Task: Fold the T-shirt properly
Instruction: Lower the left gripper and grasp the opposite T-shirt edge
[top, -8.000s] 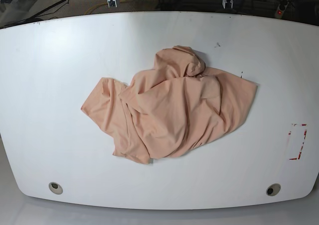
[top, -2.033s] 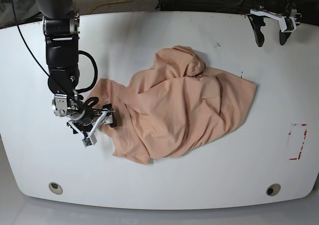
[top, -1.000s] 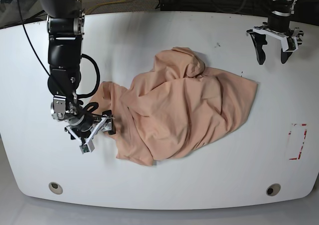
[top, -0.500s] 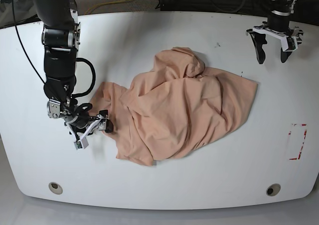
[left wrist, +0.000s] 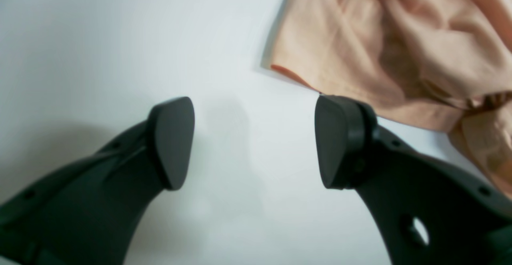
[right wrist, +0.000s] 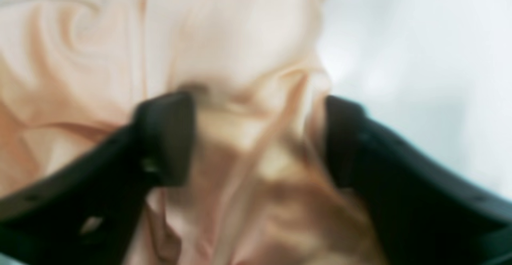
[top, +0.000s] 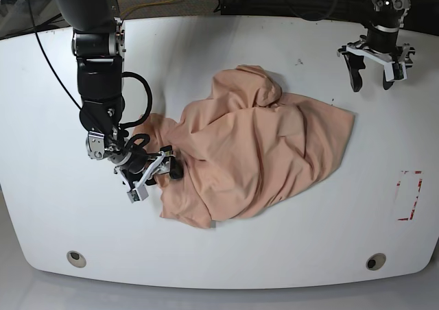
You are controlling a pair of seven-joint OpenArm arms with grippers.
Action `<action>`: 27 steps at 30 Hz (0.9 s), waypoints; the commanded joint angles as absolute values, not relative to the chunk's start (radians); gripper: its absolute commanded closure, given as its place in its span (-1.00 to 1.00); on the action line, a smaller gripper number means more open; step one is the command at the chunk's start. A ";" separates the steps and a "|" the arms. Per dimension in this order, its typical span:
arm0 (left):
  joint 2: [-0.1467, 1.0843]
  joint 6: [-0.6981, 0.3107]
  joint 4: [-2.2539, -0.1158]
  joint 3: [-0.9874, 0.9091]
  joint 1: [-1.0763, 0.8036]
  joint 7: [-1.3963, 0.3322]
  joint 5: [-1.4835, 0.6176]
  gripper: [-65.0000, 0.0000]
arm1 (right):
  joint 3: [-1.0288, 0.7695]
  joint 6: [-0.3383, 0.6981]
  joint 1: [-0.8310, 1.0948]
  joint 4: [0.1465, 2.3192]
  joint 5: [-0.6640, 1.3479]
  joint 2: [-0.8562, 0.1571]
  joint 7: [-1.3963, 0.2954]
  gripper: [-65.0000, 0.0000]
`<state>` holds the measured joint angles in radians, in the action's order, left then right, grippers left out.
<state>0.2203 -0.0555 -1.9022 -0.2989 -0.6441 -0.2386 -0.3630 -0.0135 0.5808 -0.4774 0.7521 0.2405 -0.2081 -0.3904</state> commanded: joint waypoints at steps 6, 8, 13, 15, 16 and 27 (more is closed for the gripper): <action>0.226 -0.056 -1.917 -0.303 -0.519 -0.349 -0.369 -0.35 | -0.012 0.590 -0.486 0.757 0.232 -0.222 -0.429 1.00; 0.223 -0.056 -1.897 -0.302 -0.484 -0.369 -0.369 -0.35 | -0.012 0.591 -0.486 0.757 0.231 -0.222 -0.429 1.00; 0.196 -0.058 -1.753 -0.305 -0.349 -0.433 -0.363 -0.35 | -0.012 0.591 -0.484 0.760 0.234 -0.240 -0.429 1.00; 0.196 -0.058 -1.684 -0.302 -0.302 -0.443 -0.363 -0.35 | -0.012 0.591 -0.483 0.776 0.234 -0.245 -0.429 1.00; 0.197 -0.058 -1.652 -0.302 -0.283 -0.441 -0.363 -0.35 | -0.012 0.591 -0.479 0.785 0.234 -0.246 -0.429 1.00; 0.200 -0.220 -1.388 -0.263 -0.125 -0.443 -0.363 -0.34 | -0.012 0.588 -0.418 0.903 0.232 -0.249 -0.430 1.00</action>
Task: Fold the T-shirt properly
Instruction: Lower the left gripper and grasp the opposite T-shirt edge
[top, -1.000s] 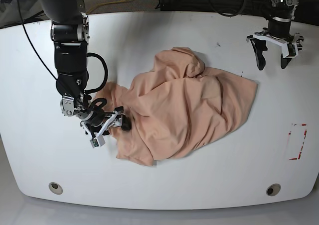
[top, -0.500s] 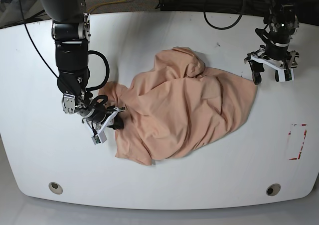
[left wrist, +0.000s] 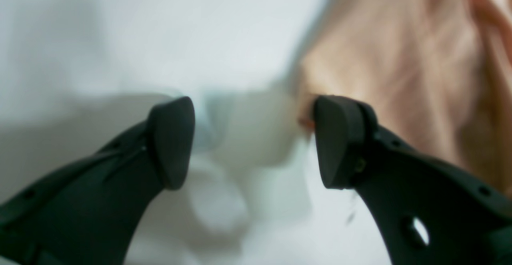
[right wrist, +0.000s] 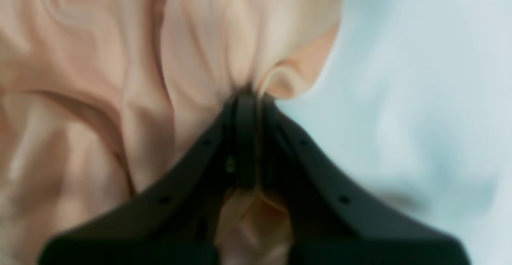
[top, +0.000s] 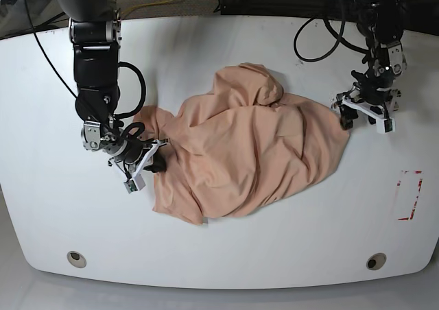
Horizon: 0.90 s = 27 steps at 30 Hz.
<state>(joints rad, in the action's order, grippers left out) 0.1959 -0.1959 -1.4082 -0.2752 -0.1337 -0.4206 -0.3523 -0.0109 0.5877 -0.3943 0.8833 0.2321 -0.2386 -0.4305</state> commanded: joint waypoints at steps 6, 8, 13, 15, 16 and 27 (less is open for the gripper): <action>0.219 -0.236 -1.362 -0.193 -0.111 -0.443 -0.363 -0.34 | -0.012 0.590 -0.418 0.903 0.232 -0.248 -0.430 1.00; 0.222 -0.236 -1.362 -0.159 -0.111 -0.440 -0.364 -0.34 | -0.012 0.590 -0.417 0.903 0.232 -0.248 -0.430 1.00; 0.219 -0.236 -1.359 -0.153 -0.111 -0.440 -0.364 -0.33 | -0.012 0.590 -0.409 0.906 0.232 -0.245 -0.430 1.00; 0.217 -0.236 -1.354 -0.151 -0.110 -0.441 -0.363 -0.31 | -0.012 0.590 -0.409 0.906 0.232 -0.243 -0.430 1.00; 0.217 -0.236 -1.343 -0.151 -0.110 -0.441 -0.363 -0.23 | -0.012 0.590 -0.409 0.906 0.232 -0.243 -0.430 1.00; 0.266 -0.236 -1.141 -0.058 -0.035 -0.440 -0.366 0.98 | -0.012 0.590 -0.409 0.909 0.237 -0.242 -0.430 1.00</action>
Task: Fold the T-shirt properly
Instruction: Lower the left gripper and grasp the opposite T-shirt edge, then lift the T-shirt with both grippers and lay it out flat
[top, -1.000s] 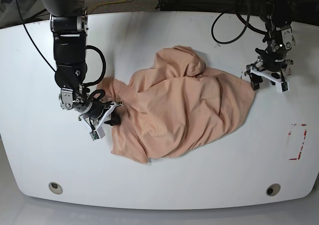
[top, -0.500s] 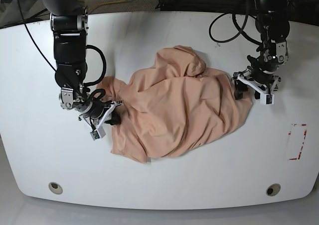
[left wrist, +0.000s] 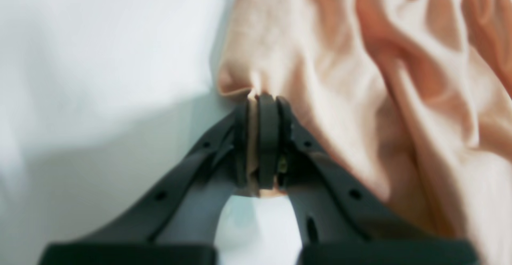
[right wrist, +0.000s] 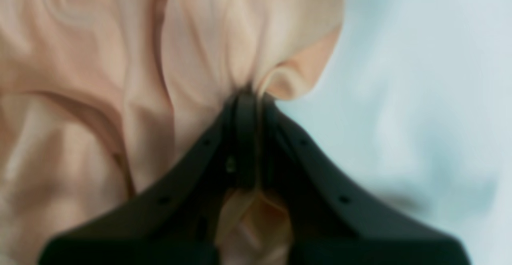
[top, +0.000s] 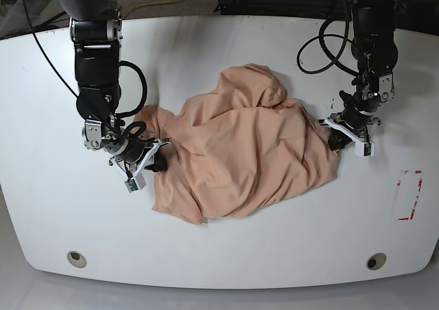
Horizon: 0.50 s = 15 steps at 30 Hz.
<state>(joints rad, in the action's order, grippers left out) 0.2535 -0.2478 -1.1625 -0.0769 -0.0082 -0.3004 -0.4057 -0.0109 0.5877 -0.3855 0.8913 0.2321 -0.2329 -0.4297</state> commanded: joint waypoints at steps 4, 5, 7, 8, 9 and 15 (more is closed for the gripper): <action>0.274 -0.236 -1.202 -0.067 -0.044 -0.441 -0.367 1.00 | -0.015 0.590 -0.400 0.987 0.242 -0.248 -0.463 1.00; 0.275 -0.236 -1.222 -0.074 -0.045 -0.443 -0.367 1.00 | -0.015 0.590 -0.392 1.009 0.242 -0.249 -0.486 1.00; 0.278 -0.236 -1.285 -0.105 -0.073 -0.444 -0.364 1.00 | -0.018 0.590 -0.381 1.089 0.242 -0.249 -0.539 1.00; 0.286 -0.234 -1.308 -0.119 -0.081 -0.444 -0.363 1.00 | -0.018 0.590 -0.381 1.121 0.240 -0.249 -0.555 1.00; 0.302 -0.232 -1.337 -0.131 -0.087 -0.452 -0.363 1.00 | -0.018 0.590 -0.378 1.155 0.236 -0.249 -0.568 1.00; 0.367 -0.229 -1.483 -0.171 -0.082 -0.572 -0.364 1.00 | -0.018 0.588 -0.409 1.291 0.232 -0.271 -0.641 1.00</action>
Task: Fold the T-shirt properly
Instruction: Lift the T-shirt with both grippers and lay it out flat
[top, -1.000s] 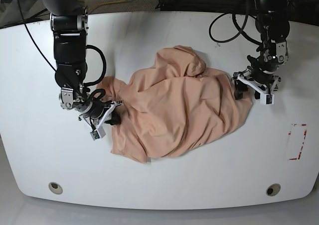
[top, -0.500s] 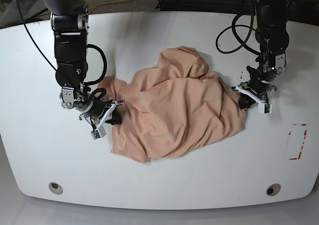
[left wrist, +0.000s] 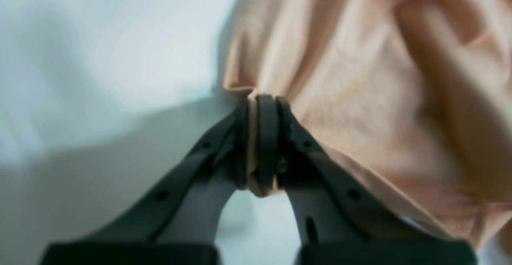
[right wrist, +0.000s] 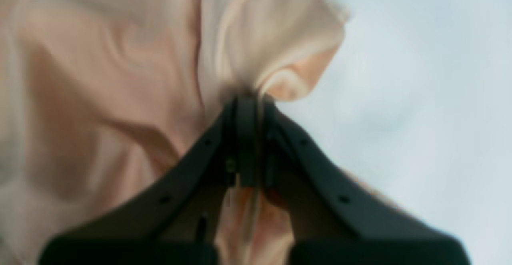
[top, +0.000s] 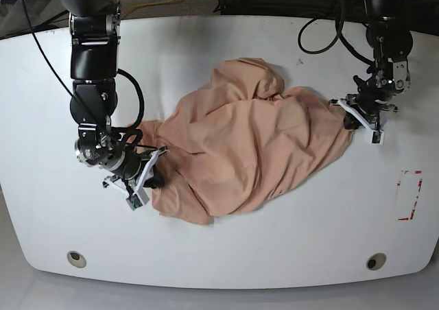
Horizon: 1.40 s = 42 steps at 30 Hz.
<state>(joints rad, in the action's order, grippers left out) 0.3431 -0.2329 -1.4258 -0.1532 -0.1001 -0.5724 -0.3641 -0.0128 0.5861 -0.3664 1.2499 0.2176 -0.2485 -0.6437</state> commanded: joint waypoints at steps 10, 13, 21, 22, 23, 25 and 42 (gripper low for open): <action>0.421 -0.234 -1.667 -0.320 0.050 -0.771 -0.363 1.00 | -0.016 0.591 -0.608 1.300 0.232 -0.280 -0.682 1.00; 0.455 -0.234 -1.733 -0.348 0.099 -0.826 -0.364 1.00 | -0.013 0.591 -0.688 1.299 0.232 -0.297 -0.716 1.00; 0.516 -0.236 -1.853 -0.410 0.315 -0.989 -0.371 1.00 | -0.010 0.593 -0.914 1.297 0.236 -0.306 -0.791 1.00; 0.522 -0.236 -1.859 -0.414 0.340 -1.001 -0.371 1.00 | -0.010 0.593 -0.934 1.296 0.236 -0.312 -0.799 1.00; 0.524 -0.236 -1.865 -0.417 0.375 -1.017 -0.371 1.00 | -0.010 0.593 -0.960 1.285 0.240 -0.317 -0.805 1.00; 0.539 -0.236 -1.870 -0.417 0.440 -1.046 -0.369 1.00 | -0.008 0.593 -1.018 1.260 0.245 -0.321 -0.809 1.00; 0.581 -0.237 -1.888 -0.493 0.305 -1.058 -0.372 1.00 | -0.114 0.698 -0.872 1.423 0.245 -0.363 -0.943 1.00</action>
<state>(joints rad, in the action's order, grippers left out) 0.5724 -0.2455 -1.8763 -0.4667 0.3195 -1.0801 -0.3912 -0.0864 0.6998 -0.8845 1.3804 0.2390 -0.3515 -0.9512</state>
